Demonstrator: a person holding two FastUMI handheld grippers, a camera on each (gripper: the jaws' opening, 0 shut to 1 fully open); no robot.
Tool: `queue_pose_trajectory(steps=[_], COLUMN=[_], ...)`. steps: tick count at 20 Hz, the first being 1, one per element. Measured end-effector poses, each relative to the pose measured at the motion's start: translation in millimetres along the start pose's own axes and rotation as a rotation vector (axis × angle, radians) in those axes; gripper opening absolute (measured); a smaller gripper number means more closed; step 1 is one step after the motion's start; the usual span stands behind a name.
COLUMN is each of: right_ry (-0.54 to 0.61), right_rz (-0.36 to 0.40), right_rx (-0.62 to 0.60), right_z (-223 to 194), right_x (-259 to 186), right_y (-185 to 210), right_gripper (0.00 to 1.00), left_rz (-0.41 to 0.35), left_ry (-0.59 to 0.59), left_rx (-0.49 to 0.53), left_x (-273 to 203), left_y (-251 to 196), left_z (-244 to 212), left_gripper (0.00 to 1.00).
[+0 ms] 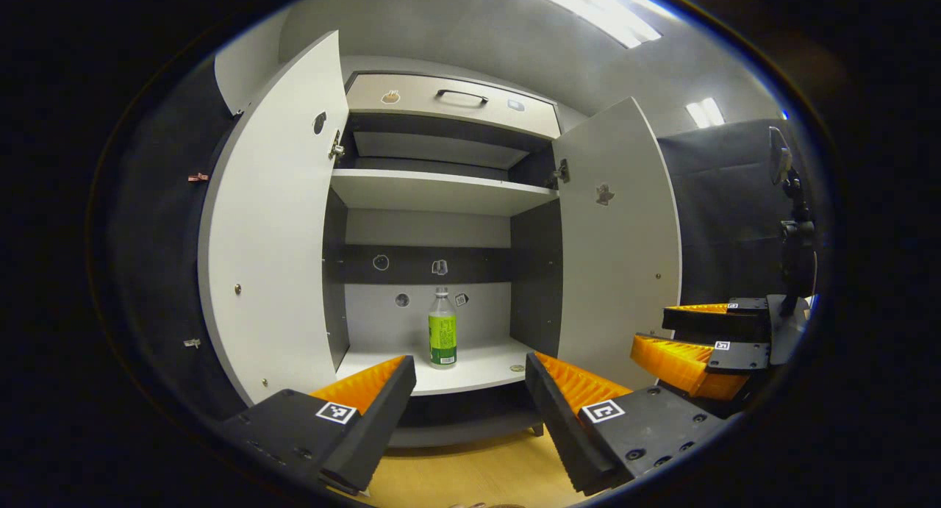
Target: Grasp the bottle in the cabinet with the left hand and place it on the coaster, then close the right door with the right hand and the left door with the left hand.
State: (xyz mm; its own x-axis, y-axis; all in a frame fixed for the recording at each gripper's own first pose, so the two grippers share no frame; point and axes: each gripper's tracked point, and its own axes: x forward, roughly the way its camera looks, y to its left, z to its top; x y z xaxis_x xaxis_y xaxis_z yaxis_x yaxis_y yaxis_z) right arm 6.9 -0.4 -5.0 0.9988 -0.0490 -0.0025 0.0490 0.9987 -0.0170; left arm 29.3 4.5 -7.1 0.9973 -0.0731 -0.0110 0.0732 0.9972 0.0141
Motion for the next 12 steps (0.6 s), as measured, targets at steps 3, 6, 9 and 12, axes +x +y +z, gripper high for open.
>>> queue_pose_trajectory(steps=[3, 6, 9, 12], right_ry=[0.003, 0.008, -0.016, -0.018], right_rz=[-0.010, 0.017, 0.075, 0.156], right_rx=[-0.015, -0.032, -0.071, -0.047], right_z=[0, -4, -5, -11], right_x=[-5, -3, 16, 36], right_y=[5, 12, 16, 24], right_gripper=[0.98, 0.98, 0.98, 0.98], left_rz=[-0.006, -0.007, 0.008, 0.028], left_ry=[-0.005, -0.010, -0.024, -0.016], left_rx=[0.002, -0.015, -0.022, -0.014], left_x=[9, 28, 63, 106], left_y=[7, 11, 20, 27], left_z=[2, 0, 2, -6], left_gripper=[0.95, 0.95, 0.95, 0.95])
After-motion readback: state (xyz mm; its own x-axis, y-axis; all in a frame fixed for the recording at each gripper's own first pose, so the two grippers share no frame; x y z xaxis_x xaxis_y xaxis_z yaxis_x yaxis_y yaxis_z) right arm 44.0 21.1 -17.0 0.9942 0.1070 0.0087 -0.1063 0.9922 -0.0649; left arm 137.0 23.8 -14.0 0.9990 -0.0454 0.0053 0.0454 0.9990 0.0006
